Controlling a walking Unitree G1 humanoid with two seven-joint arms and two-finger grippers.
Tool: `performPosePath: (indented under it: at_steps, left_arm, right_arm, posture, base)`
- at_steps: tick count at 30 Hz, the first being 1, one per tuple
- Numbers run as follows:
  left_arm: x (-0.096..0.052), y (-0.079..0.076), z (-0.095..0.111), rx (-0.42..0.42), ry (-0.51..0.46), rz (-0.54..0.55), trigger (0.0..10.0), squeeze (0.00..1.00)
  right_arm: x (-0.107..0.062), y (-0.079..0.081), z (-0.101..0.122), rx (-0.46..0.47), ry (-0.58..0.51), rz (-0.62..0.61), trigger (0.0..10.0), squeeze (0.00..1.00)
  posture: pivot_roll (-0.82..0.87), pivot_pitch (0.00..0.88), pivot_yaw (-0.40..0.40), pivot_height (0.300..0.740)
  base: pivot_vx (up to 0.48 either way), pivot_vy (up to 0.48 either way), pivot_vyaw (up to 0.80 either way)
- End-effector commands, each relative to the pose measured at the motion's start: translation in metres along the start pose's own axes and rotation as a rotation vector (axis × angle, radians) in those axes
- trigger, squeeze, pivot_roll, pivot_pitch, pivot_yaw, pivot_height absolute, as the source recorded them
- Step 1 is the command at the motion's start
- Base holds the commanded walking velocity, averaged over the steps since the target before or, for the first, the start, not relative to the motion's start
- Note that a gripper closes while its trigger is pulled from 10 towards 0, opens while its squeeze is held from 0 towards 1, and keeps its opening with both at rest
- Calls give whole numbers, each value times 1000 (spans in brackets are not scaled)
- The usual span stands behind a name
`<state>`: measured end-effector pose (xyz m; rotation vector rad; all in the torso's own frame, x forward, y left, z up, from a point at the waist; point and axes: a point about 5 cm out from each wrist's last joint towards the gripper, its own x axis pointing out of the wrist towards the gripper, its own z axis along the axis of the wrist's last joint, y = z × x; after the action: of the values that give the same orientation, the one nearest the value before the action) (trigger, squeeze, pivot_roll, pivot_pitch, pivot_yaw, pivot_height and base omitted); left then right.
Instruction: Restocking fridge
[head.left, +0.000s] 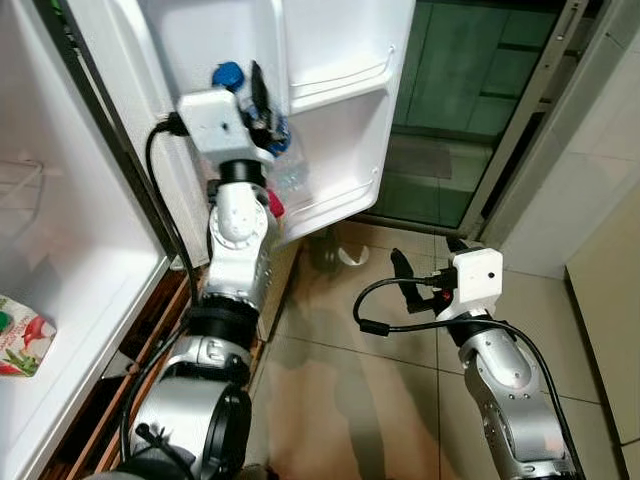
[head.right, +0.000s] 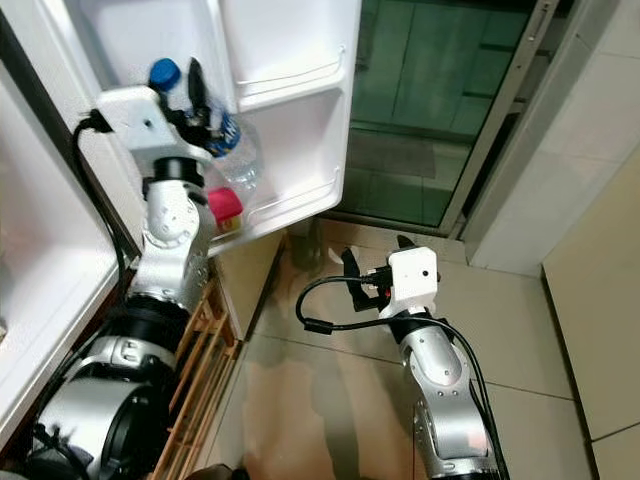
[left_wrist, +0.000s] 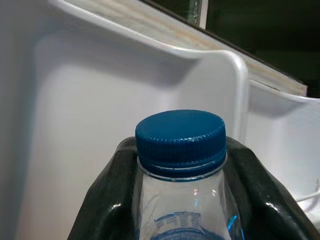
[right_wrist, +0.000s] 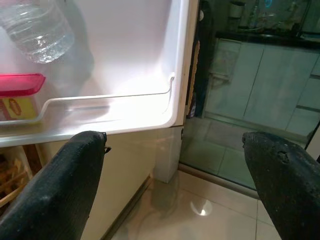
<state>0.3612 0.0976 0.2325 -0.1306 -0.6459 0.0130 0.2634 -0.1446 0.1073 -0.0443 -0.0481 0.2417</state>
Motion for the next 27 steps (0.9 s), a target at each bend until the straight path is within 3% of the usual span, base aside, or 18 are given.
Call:
performPosePath:
  at_steps: [1,6,10,14,20,22,23,24,25,27]
  left_arm:
    - [-1,-17,1,-5,-11,-81,10000,0]
    - [-5,-12,-16,-38,95,-32,10000,0]
    - [-8,-16,-18,-14,85,-53,10000,0]
    - [-8,-30,-10,47,0,-109,10000,0]
    - [-3,-38,8,44,-122,-142,10000,0]
    - [-6,-44,21,107,-233,-191,10000,0]
    - [-6,-44,21,107,-233,-191,10000,0]
    - [-11,-53,29,170,-335,-257,10000,0]
    - [-17,-59,31,205,-378,-306,10000,0]
    - [-21,-64,31,226,-401,-342,10000,0]
  right_arm:
    - [0,1,4,-10,-8,5,10000,0]
    - [-1,2,4,-9,-7,4,10000,0]
    - [-1,2,4,-9,-8,6,10000,0]
    - [-5,2,6,-13,-9,7,10000,0]
    - [-11,1,8,-33,-1,9,10000,0]
    - [-15,0,7,-34,9,8,10000,0]
    - [-15,0,7,-34,9,8,10000,0]
    - [-17,0,7,-38,16,14,10000,0]
    - [-19,0,7,-42,20,18,10000,0]
    - [-20,-1,8,-46,22,21,10000,0]
  posture:
    - [-139,0,43,740]
    - [-142,0,44,740]
    - [-147,0,45,740]
    - [-182,0,43,740]
    - [-204,0,44,740]
    - [-218,0,33,740]
    - [-218,0,33,740]
    - [-230,0,23,740]
    - [-237,0,17,740]
    - [-243,0,14,740]
  base:
    - [0,0,0]
    - [0,0,0]
    - [0,0,0]
    - [0,0,0]
    - [0,0,0]
    - [0,0,0]
    - [0,0,0]
    - [0,0,0]
    - [0,0,0]
    - [0,0,0]
